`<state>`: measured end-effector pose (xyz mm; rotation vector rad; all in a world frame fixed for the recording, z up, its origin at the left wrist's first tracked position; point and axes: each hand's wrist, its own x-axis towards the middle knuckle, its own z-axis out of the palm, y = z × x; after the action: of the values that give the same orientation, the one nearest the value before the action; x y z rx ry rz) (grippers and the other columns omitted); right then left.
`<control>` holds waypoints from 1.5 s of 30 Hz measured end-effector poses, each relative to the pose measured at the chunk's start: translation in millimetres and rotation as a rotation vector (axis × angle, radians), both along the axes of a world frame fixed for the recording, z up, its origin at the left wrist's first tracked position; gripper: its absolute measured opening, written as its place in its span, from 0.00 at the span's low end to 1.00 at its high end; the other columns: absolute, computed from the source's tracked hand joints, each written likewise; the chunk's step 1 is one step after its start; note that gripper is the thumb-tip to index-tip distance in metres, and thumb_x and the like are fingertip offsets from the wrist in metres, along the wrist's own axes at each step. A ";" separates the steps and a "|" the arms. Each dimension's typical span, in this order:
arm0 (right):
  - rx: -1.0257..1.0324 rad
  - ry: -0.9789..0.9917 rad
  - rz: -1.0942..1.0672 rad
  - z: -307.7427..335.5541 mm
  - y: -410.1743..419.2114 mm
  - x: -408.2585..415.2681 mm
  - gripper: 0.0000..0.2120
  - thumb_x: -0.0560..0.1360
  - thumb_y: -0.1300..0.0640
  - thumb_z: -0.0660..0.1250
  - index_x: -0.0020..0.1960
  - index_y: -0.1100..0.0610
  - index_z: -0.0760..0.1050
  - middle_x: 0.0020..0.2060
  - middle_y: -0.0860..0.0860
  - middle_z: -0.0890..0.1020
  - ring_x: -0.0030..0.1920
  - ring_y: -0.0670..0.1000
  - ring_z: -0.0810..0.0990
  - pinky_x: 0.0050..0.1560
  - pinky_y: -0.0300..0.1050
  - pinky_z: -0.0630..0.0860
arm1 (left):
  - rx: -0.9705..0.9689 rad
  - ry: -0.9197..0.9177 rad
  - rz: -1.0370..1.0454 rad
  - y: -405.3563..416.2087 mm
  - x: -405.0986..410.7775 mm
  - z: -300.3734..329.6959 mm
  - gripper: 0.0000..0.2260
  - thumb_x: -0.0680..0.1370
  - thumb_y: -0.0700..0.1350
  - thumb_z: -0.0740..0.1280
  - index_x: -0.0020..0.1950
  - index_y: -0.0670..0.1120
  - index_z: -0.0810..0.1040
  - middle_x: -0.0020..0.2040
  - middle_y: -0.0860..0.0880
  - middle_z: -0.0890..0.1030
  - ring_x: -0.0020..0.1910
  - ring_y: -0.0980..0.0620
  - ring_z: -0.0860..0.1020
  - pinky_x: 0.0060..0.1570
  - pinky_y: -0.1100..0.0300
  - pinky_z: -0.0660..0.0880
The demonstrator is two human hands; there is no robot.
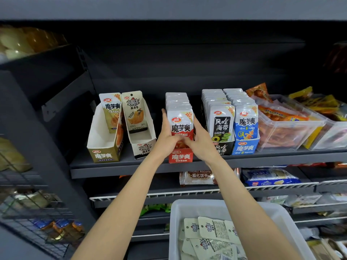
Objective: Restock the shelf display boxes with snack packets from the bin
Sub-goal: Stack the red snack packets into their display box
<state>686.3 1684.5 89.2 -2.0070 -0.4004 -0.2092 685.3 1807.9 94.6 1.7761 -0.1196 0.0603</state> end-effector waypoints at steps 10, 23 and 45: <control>-0.033 0.019 -0.024 -2.3 -3.1 4.3 0.37 0.73 0.70 0.65 0.76 0.52 0.54 0.64 0.51 0.75 0.64 0.50 0.74 0.65 0.45 0.71 | 0.273 -0.123 0.042 2.3 0.2 1.0 0.45 0.75 0.42 0.70 0.77 0.50 0.37 0.75 0.49 0.62 0.72 0.50 0.64 0.68 0.51 0.67; -0.027 0.035 -0.067 -8.0 -2.9 -1.6 0.42 0.74 0.64 0.69 0.78 0.56 0.45 0.72 0.52 0.66 0.71 0.49 0.66 0.68 0.45 0.66 | 0.164 -0.022 0.058 3.6 -9.7 -5.6 0.40 0.77 0.40 0.67 0.78 0.52 0.42 0.71 0.49 0.68 0.66 0.50 0.71 0.63 0.49 0.71; -0.621 -0.544 -0.686 -18.6 -22.0 -11.6 0.22 0.61 0.56 0.80 0.53 0.59 0.78 0.48 0.53 0.82 0.47 0.56 0.79 0.44 0.48 0.75 | 0.048 -0.003 -0.028 -36.5 4.9 -3.5 0.35 0.75 0.34 0.67 0.76 0.51 0.54 0.69 0.47 0.71 0.67 0.49 0.71 0.62 0.51 0.72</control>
<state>674.7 1662.5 70.6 -2.6306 -0.0867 -1.1964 690.2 1771.4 91.1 1.8224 -0.1487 0.0400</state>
